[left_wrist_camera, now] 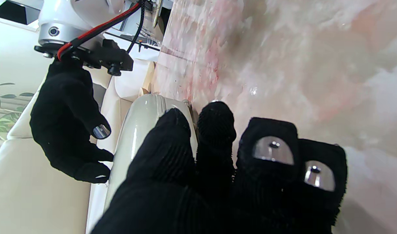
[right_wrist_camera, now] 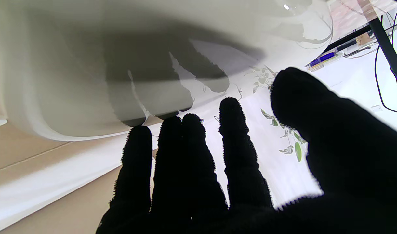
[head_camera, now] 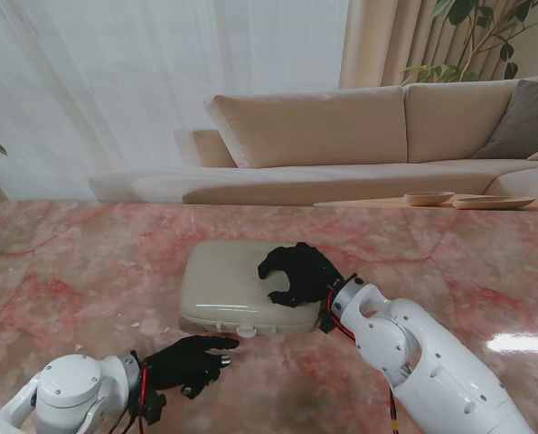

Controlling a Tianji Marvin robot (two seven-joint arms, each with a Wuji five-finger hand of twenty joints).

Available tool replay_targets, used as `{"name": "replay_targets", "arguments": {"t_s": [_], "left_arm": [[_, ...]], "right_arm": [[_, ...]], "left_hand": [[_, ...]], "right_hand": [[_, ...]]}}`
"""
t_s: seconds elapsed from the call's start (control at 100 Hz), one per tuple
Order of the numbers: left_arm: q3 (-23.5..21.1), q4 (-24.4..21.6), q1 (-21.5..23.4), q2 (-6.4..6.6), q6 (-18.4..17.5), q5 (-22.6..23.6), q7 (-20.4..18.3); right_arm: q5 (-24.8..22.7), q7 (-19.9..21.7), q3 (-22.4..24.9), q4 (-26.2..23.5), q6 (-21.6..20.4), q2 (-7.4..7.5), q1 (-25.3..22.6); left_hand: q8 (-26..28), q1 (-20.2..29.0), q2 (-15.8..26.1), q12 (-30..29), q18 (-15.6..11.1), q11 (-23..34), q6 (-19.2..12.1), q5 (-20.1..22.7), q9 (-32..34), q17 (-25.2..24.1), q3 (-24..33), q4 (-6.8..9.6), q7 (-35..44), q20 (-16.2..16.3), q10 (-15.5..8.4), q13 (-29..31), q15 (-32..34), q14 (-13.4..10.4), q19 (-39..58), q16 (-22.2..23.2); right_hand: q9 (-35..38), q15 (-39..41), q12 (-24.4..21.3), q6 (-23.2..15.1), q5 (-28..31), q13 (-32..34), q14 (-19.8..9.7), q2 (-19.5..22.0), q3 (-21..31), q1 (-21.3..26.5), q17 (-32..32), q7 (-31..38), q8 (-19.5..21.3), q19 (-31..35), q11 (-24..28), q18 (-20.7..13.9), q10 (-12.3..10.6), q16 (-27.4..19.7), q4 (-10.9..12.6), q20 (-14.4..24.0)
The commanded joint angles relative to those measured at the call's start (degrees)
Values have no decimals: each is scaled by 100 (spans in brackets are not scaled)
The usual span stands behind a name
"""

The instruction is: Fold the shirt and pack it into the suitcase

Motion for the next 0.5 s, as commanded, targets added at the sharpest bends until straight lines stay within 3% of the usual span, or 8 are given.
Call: {"name": "replay_targets", "arguments": {"t_s": [0.0, 0.49], "left_arm": [[37, 112, -4, -49, 31, -27, -15], [134, 289, -96, -131, 43, -311, 129]], "right_arm": [[-5, 168, -32, 179, 51, 45, -114], [15, 210, -38, 183, 57, 51, -115]], "left_hand": [[-92, 276, 163, 38, -185, 235, -364, -162, -22, 198, 84, 147, -79, 34, -10, 173, 414, -134, 1005, 62], [-143, 363, 157, 15, -166, 244, -1731, 257, 24, 189, 63, 117, -109, 83, 59, 188, 435, -138, 999, 49]], "right_hand": [[133, 529, 80, -43, 156, 300, 605, -63, 157, -74, 287, 77, -4, 401, 236, 808, 137, 81, 104, -14], [128, 498, 86, -75, 137, 289, 576, -62, 138, -74, 275, 73, 7, 389, 230, 783, 107, 71, 124, -31]]}}
